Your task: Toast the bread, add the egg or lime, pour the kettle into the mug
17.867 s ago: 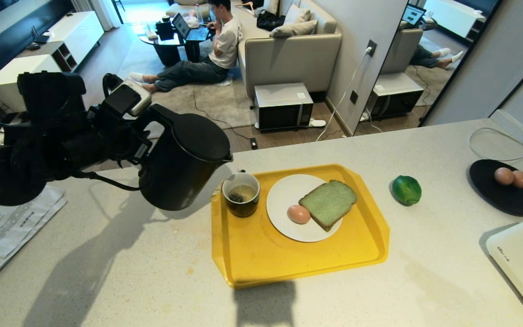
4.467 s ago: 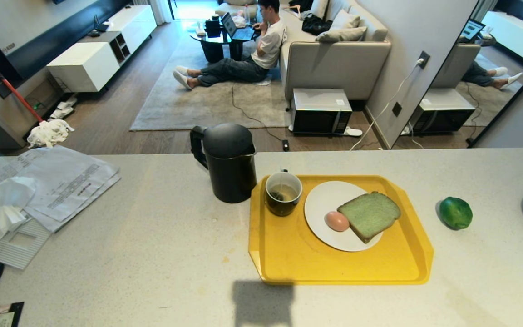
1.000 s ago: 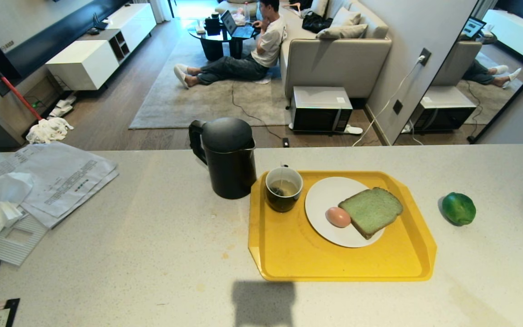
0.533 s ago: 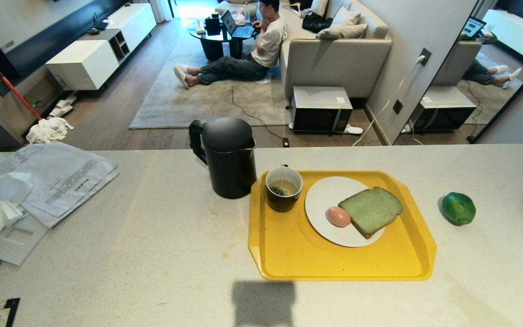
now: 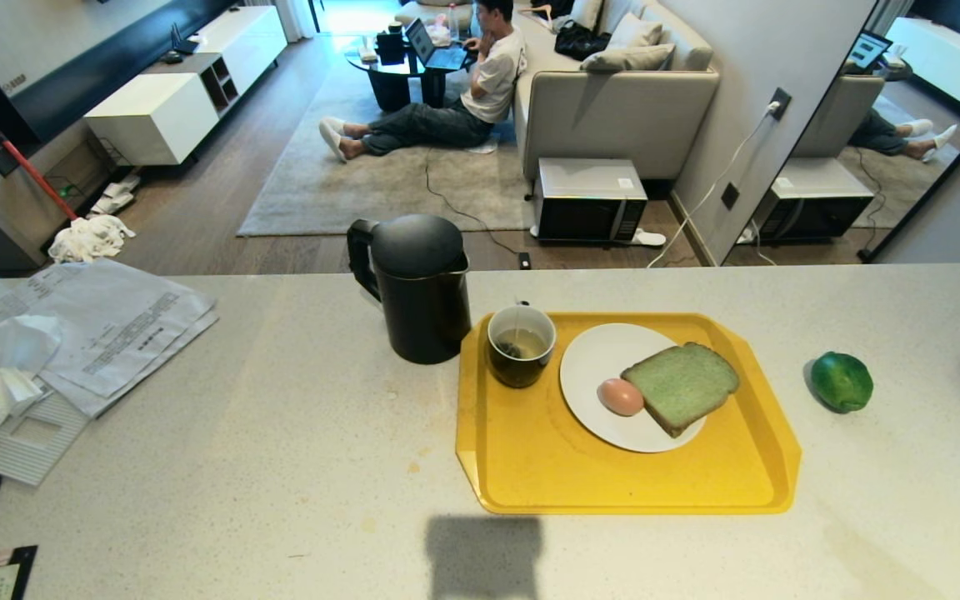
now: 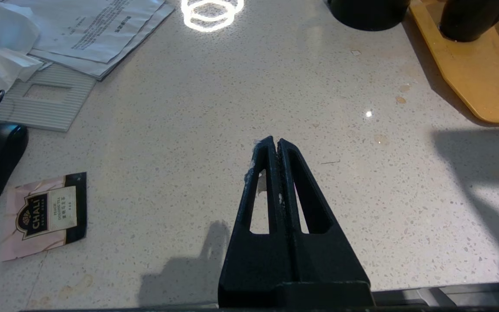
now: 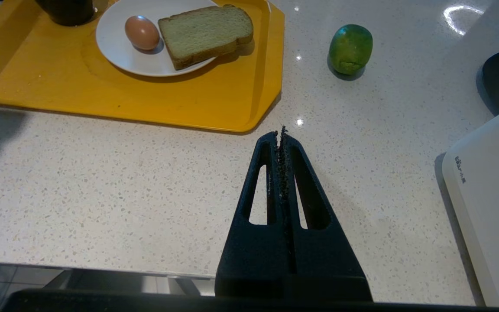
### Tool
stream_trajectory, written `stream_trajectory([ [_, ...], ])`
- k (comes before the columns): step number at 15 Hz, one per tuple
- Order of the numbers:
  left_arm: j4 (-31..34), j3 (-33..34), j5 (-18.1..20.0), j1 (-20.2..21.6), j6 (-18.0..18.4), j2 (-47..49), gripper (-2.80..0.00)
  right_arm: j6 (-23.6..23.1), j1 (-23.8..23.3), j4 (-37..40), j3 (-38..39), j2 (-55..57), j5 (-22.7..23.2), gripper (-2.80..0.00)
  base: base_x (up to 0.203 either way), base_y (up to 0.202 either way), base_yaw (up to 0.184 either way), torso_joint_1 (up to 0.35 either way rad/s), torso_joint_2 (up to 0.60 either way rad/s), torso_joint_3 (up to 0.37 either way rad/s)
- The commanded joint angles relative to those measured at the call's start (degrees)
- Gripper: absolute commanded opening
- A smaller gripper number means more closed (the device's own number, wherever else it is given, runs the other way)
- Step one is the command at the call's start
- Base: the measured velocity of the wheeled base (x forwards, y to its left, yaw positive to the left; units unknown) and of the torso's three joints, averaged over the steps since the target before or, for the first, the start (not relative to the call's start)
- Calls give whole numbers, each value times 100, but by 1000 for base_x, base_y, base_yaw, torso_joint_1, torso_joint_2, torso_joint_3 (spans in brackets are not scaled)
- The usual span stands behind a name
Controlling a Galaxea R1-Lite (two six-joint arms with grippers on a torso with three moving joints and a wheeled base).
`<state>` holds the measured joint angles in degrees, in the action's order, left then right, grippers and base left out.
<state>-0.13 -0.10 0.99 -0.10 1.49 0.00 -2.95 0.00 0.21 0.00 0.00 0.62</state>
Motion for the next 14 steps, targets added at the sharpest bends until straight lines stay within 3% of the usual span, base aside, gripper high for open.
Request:
stream_trajectory([
  [1, -4, 1, -2, 1, 1, 9, -280, -4, 0, -3, 9, 9, -1, -280, 0, 0, 0, 0, 0, 0],
  [14, -4, 1, -9, 1, -17, 9, -280, 146, 0, -12, 9, 9, -9, -280, 0, 0, 0, 0, 0, 0],
])
